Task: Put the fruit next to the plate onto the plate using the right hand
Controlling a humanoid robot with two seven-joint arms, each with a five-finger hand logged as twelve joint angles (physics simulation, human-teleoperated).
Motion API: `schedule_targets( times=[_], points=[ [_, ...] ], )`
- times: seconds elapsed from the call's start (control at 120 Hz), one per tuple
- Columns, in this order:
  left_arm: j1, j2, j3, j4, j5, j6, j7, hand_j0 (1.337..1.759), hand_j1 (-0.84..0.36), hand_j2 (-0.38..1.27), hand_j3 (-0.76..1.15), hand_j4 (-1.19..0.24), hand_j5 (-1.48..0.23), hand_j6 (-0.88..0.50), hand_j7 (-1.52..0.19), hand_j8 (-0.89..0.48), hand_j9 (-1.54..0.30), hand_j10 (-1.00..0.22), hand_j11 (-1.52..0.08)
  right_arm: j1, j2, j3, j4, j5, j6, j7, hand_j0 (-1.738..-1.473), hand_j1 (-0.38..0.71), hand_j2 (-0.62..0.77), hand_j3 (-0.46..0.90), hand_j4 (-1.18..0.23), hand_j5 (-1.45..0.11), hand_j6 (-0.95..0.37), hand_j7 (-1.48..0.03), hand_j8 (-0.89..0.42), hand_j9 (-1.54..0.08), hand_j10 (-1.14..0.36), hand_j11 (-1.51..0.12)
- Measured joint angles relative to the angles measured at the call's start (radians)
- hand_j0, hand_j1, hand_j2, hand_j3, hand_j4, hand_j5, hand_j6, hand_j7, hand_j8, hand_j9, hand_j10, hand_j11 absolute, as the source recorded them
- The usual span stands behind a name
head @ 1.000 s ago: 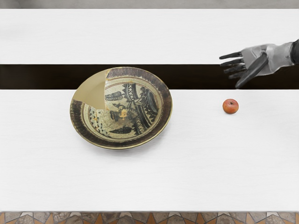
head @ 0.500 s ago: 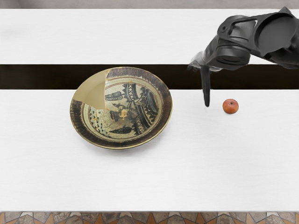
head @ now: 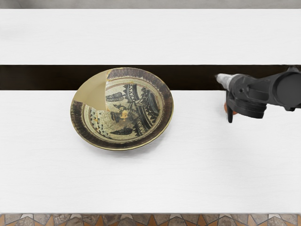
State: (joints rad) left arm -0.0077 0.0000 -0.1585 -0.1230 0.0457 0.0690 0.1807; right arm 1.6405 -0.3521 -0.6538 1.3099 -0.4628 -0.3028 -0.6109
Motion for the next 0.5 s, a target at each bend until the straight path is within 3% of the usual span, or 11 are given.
schedule_targets(
  times=[0.233,0.5],
  points=[
    [0.0,0.0,0.0,0.0,0.0,0.0,0.0,1.658,0.35,0.0,0.0,0.0,0.0,0.0,0.0,0.0,0.0,0.0,0.0,-0.073,-0.049,-0.005,0.002,-0.079,-0.105,0.0,-1.658,-0.35,0.0,0.0,0.0,0.0,0.0,0.0,0.0,0.0,0.0,0.0],
    [0.0,0.0,0.0,0.0,0.0,0.0,0.0,1.658,0.35,0.0,0.0,0.0,0.0,0.0,0.0,0.0,0.0,0.0,0.0,-0.123,-0.053,0.001,0.002,-0.127,-0.191,0.0,-1.658,-0.21,-0.02,0.0,-0.12,-0.15,-0.12,-0.15,-0.12,-0.15,-0.12,-0.15]
  ],
)
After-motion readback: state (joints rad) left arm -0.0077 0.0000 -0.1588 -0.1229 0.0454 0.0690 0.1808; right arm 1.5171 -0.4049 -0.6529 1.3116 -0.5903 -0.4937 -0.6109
